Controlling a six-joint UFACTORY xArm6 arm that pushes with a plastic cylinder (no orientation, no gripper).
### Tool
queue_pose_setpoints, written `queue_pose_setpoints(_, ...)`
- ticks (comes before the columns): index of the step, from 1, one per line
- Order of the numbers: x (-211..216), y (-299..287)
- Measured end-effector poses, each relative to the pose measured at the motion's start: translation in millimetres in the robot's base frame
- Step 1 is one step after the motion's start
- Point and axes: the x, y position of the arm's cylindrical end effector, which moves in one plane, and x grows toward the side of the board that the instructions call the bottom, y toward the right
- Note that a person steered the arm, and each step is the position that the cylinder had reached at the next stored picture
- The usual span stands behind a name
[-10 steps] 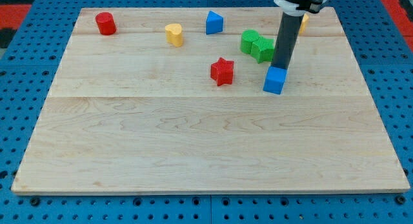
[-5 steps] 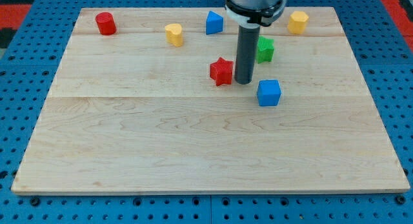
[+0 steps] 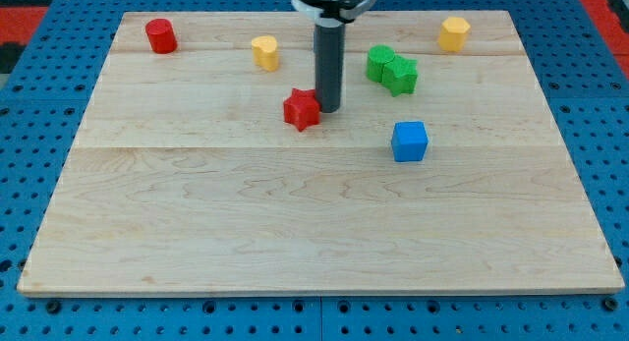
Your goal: Push the red star towards the center left of the board
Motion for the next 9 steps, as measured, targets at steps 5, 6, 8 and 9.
queue_pose_setpoints(5, 28, -54)
queue_pose_setpoints(6, 38, -68)
queue_pose_setpoints(8, 39, -138)
queue_pose_setpoints(9, 38, -147)
